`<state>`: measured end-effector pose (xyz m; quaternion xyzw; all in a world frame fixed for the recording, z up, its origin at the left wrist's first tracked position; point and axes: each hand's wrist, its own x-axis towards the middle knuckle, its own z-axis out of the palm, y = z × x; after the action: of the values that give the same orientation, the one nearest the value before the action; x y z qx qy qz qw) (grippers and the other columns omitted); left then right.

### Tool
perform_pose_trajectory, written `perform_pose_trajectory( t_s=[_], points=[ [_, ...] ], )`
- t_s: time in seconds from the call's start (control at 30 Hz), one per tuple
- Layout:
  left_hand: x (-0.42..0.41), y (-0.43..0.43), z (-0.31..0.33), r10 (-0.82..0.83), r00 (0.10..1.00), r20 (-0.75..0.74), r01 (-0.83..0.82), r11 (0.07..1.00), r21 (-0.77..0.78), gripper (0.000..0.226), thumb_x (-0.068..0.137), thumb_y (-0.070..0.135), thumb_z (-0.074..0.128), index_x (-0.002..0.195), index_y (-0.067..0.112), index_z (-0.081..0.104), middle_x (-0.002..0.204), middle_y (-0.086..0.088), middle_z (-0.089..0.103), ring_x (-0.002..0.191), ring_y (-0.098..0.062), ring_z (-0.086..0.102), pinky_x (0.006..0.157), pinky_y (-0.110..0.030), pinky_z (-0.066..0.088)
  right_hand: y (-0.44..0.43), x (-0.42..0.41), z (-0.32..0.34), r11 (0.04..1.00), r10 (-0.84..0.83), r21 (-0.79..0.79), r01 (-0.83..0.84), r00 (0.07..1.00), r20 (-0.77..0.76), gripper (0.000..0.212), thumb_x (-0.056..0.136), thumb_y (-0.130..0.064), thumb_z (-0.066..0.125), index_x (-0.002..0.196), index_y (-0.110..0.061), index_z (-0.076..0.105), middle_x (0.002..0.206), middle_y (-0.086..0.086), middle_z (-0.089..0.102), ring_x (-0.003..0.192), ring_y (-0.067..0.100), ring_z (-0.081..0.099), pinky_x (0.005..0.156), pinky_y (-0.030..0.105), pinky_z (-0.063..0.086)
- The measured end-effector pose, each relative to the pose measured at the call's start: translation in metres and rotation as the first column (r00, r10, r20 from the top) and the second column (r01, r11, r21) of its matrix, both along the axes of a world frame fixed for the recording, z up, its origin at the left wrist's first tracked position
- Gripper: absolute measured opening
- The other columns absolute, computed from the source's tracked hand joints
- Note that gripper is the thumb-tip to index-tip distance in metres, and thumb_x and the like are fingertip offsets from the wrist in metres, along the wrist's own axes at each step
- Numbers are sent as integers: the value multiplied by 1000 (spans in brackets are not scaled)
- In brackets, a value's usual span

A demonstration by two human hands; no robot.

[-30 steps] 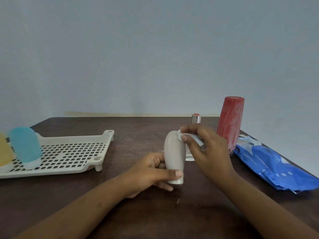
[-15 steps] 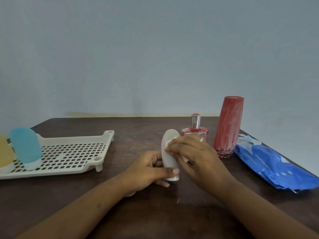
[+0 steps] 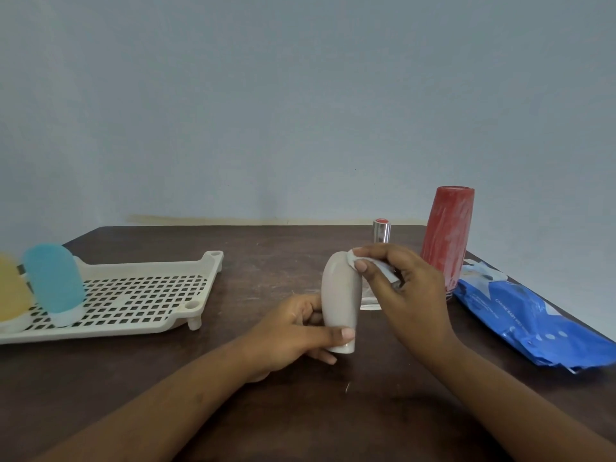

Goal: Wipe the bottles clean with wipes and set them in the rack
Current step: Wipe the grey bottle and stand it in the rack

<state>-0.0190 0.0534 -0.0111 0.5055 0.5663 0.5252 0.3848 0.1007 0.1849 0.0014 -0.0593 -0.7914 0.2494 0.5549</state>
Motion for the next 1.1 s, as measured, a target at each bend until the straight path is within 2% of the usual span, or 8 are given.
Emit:
perform_pose_trajectory(
  t_s=[0.2, 0.3, 0.47, 0.63, 0.7, 0.83, 0.97, 1.1],
  points=[
    [0, -2, 2, 11, 999, 41, -12, 999, 32, 36, 74, 24, 68, 107, 14, 62, 83, 5, 71, 82, -10, 68, 68, -25, 57, -3, 0, -1, 991, 93, -99, -93, 996, 0, 11, 83, -24, 64, 93, -23, 67, 91, -16, 68, 90, 0, 63, 74, 12, 49],
    [0, -2, 3, 45, 994, 98, -52, 996, 68, 35, 72, 24, 68, 105, 13, 63, 83, 4, 70, 80, -10, 68, 63, -24, 57, -2, 0, -5, 984, 120, -134, -115, 992, 27, 10, 82, -24, 65, 92, -24, 68, 91, -14, 69, 89, 4, 64, 73, 20, 53],
    [-5, -3, 5, 99, 982, 158, -119, 986, 119, 31, 78, 23, 75, 106, 16, 66, 89, 0, 73, 83, -12, 69, 60, -24, 56, -2, -2, -9, 985, 135, -121, -122, 986, 100, 21, 80, -37, 62, 92, -21, 70, 87, -9, 70, 82, 10, 66, 67, 32, 56],
    [-10, -3, 6, 134, 973, 187, -164, 975, 153, 36, 78, 25, 74, 111, 14, 65, 99, -7, 73, 92, -20, 70, 62, -23, 55, -3, -3, -9, 969, 221, -137, -204, 967, 124, 12, 80, -26, 67, 90, -22, 70, 85, -11, 71, 78, 7, 67, 64, 25, 55],
    [-10, -3, 7, 151, 967, 205, -187, 967, 172, 40, 72, 25, 69, 109, 13, 65, 98, -5, 73, 92, -20, 70, 62, -22, 55, -5, -2, -8, 963, 252, -133, -234, 958, 137, 9, 81, -26, 67, 89, -23, 70, 86, -13, 71, 78, 6, 66, 64, 17, 52],
    [-13, -2, 9, 190, 955, 228, -236, 952, 193, 42, 68, 26, 69, 106, 10, 64, 91, -3, 74, 86, -15, 70, 61, -22, 56, -8, -1, -9, 960, 272, -112, -255, 946, 178, 7, 82, -23, 71, 89, -24, 71, 83, -12, 71, 77, 5, 65, 63, 12, 47],
    [-13, -2, 9, 204, 954, 218, -247, 950, 191, 45, 68, 27, 69, 110, 9, 63, 91, -2, 74, 85, -13, 70, 62, -21, 57, -8, -2, -10, 979, 205, -22, -204, 959, 197, 14, 81, -29, 69, 90, -20, 73, 82, -15, 68, 76, 4, 63, 62, 10, 43],
    [-12, -2, 8, 232, 954, 191, -272, 938, 217, 46, 69, 27, 70, 110, 10, 63, 95, -3, 75, 86, -13, 70, 66, -22, 57, -11, -2, -9, 975, 184, 92, -203, 966, 182, 19, 82, -30, 64, 89, -15, 73, 86, -14, 67, 81, 2, 62, 68, 10, 45]
  ],
)
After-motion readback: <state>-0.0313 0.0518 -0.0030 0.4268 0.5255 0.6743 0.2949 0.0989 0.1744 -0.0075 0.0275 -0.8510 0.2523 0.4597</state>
